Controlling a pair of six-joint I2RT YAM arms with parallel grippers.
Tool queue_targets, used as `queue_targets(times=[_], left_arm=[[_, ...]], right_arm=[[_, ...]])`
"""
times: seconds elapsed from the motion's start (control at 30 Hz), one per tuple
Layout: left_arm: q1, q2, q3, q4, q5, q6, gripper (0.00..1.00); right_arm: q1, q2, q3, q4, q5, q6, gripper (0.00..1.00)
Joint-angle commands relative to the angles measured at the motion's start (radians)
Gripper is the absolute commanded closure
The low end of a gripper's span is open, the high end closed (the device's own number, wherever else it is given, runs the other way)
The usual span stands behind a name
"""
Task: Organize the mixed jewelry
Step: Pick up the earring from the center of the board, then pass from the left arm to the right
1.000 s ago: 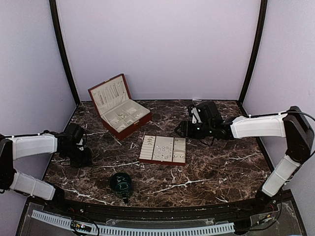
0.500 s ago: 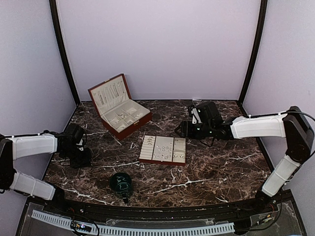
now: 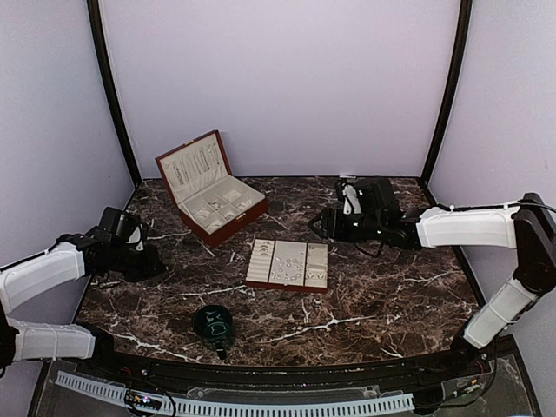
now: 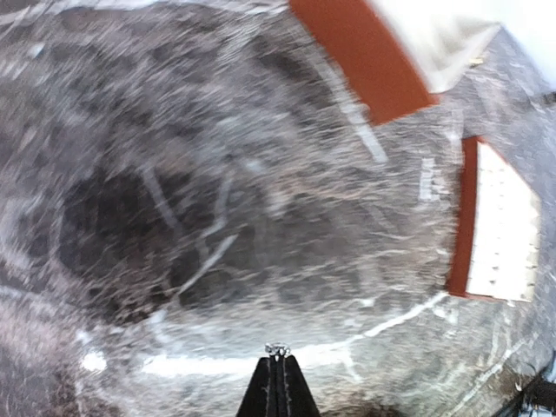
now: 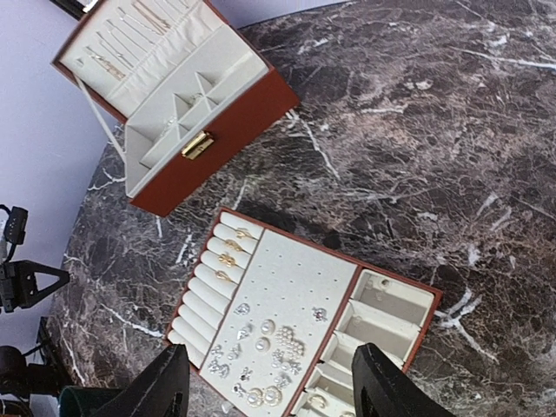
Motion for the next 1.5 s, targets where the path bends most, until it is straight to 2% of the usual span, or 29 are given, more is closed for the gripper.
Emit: queue_targets(times=[0.0,0.17,0.27,0.33,0.43,0.57,0.7,1.07,1.37,1.47], left_arm=[[0.005,-0.066,0.027,0.118,0.186,0.103,1.0],[-0.007,-0.091,0.056,0.33,0.479,0.101,1.0],[-0.059,-0.081,0.09,0.463,0.573,0.063,1.0],[-0.104,-0.058,0.121,0.528,0.605,0.029,1.0],[-0.178,-0.025,0.164,0.618,0.576,-0.031,1.0],[-0.233,0.037,0.197,0.695,0.509,-0.15,1.0],[-0.293,0.107,0.222,0.738,0.454,-0.242,1.0],[-0.335,0.183,0.253,0.78,0.43,-0.342,1.0],[-0.344,0.193,0.253,0.769,0.423,-0.355,1.0],[-0.346,0.192,0.253,0.769,0.421,-0.356,1.0]], right_arm=[[-0.007,-0.067,-0.031,0.136,-0.1,0.024,0.36],[-0.006,-0.102,-0.04,0.292,-0.328,0.045,0.35],[-0.001,-0.083,-0.015,0.388,-0.485,0.098,0.39],[0.015,-0.077,0.0,0.436,-0.528,0.132,0.41],[0.057,-0.086,0.041,0.391,-0.459,0.118,0.44],[0.14,-0.092,0.144,0.145,-0.211,0.0,0.5],[0.205,-0.062,0.23,0.031,-0.068,-0.068,0.55],[0.281,0.03,0.372,-0.068,0.015,-0.129,0.7],[0.337,0.104,0.471,-0.133,0.061,-0.19,0.71],[0.347,0.131,0.506,-0.154,0.067,-0.203,0.74]])
